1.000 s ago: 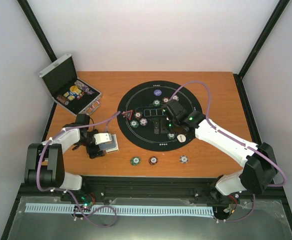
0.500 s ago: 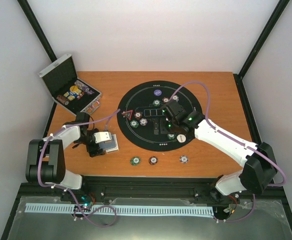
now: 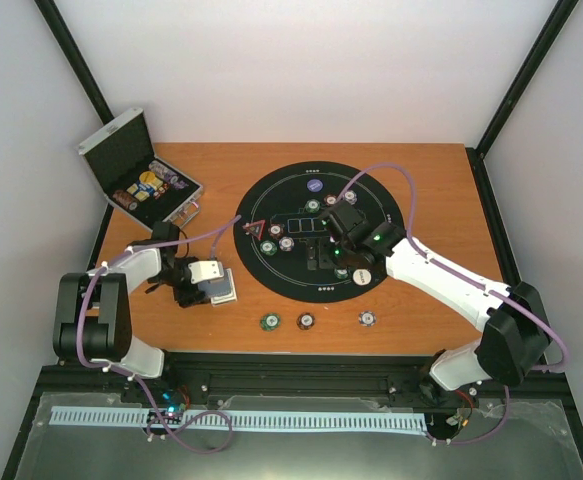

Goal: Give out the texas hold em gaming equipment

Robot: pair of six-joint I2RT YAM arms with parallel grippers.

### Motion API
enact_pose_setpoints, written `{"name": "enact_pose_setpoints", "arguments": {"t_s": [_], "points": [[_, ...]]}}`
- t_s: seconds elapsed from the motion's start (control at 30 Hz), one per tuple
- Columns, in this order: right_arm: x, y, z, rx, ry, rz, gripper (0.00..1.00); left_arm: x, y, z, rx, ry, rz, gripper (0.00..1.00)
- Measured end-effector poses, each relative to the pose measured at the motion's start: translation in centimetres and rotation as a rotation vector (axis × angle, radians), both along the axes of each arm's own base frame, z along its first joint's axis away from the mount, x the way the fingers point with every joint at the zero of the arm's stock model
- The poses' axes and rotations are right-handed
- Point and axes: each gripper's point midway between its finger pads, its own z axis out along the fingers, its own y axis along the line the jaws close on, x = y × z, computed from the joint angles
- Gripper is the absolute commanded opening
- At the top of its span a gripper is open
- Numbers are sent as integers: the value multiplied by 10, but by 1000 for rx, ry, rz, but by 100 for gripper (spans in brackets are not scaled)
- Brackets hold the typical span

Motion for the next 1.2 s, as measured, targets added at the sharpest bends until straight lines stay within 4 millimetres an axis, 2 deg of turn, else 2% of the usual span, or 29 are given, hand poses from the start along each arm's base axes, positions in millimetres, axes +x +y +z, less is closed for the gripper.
{"name": "enact_pose_setpoints", "arguments": {"t_s": [0.17,0.33,0.5,0.6,0.77,0.97,1.13,1.2], "points": [[-1,3,-3,3,9,7,88,0,0,0,-1,-3,-7,57],[-3,5,-5,5,19,12,86,-3,-1,1,-2,-4,-9,34],[-5,12,-10,9,32,27,86,-10,0,1,3,6,-10,32],[-8,19,-12,21,42,39,86,-15,0,4,3,19,-10,25],[-10,39,-8,102,50,68,86,-23,0,11,3,27,-10,15],[-13,61,-5,202,64,97,86,-26,0,23,3,13,-9,9],[-25,83,-5,296,92,138,86,-24,-1,39,-6,1,-7,7],[-31,91,-7,352,112,154,87,-22,-4,52,-26,-14,-3,6]]}}
